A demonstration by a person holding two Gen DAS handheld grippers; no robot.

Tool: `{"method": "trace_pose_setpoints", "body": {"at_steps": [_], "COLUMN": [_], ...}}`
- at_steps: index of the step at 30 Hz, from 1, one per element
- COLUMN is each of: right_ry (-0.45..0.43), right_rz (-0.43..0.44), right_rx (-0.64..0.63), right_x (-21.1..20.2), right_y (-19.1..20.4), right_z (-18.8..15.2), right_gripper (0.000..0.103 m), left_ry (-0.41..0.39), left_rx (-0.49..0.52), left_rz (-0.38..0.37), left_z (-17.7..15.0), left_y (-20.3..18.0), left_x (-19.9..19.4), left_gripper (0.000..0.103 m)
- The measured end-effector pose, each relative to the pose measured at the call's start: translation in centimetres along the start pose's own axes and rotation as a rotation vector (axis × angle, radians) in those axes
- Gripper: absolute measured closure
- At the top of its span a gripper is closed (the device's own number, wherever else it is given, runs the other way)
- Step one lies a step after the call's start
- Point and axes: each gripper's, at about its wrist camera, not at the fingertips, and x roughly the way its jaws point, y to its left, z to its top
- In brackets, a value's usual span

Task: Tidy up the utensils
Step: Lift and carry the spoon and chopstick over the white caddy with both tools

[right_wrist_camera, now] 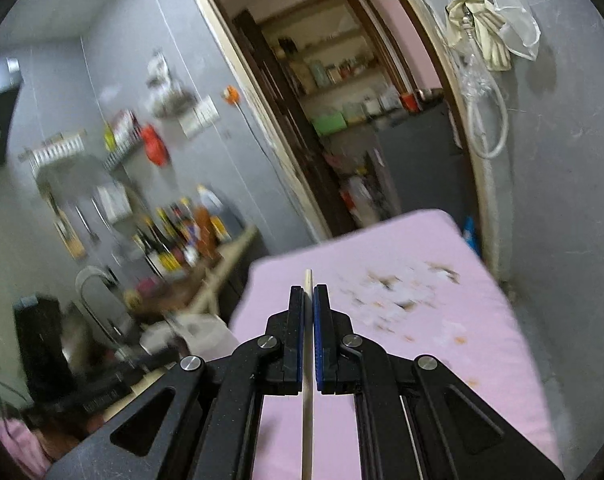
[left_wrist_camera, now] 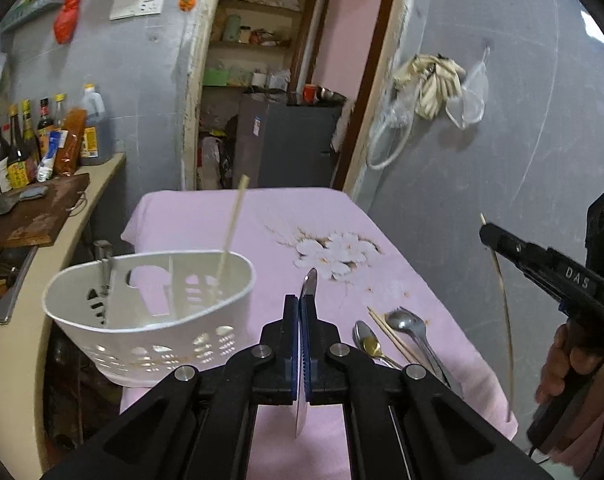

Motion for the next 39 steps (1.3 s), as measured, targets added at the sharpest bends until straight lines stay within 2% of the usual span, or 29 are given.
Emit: {"method": "trace_pose_setpoints", "body": {"at_steps": [4, 10, 16, 22, 29, 39], "right_ry": [-0.09, -0.218, -0.272, -0.288, -0.292, -0.364], "right_rz": [0.089, 0.187, 0.257, 0.282, 0.255, 0.041], "right_rx": [0.055, -0.009, -0.044, -0.06, -0.054, -0.048], "right_x": [1.0, 3.4, 6.8, 10.6, 14.4, 16.0], "right_y": [1.9, 6.9, 11.4, 14.3, 15.4, 15.0], "right_z": [0.8, 2.2, 2.9, 2.9, 1.9, -1.2], "right_gripper": [0.099, 0.099, 0.099, 0.099, 0.099, 0.099], "left_ry": [-0.042, -0.101, -0.168, -0.231, -0.275, -0.242], "left_rx": [-0.021, -0.036, -0.049, -0.071, -0.128, -0.215], "left_rz": [0.014, 0.064, 0.121, 0.196, 0.235, 0.19], "left_z": [0.9, 3.1, 5.2, 7.1, 8.4, 6.8], "left_y": [1.3, 3.6, 6.2, 9.7, 13.5, 16.5], "left_x": [-1.9, -5.3, -8.2, -9.2, -7.9, -3.6], "left_gripper": [0.101, 0.101, 0.101, 0.101, 0.101, 0.101]}}
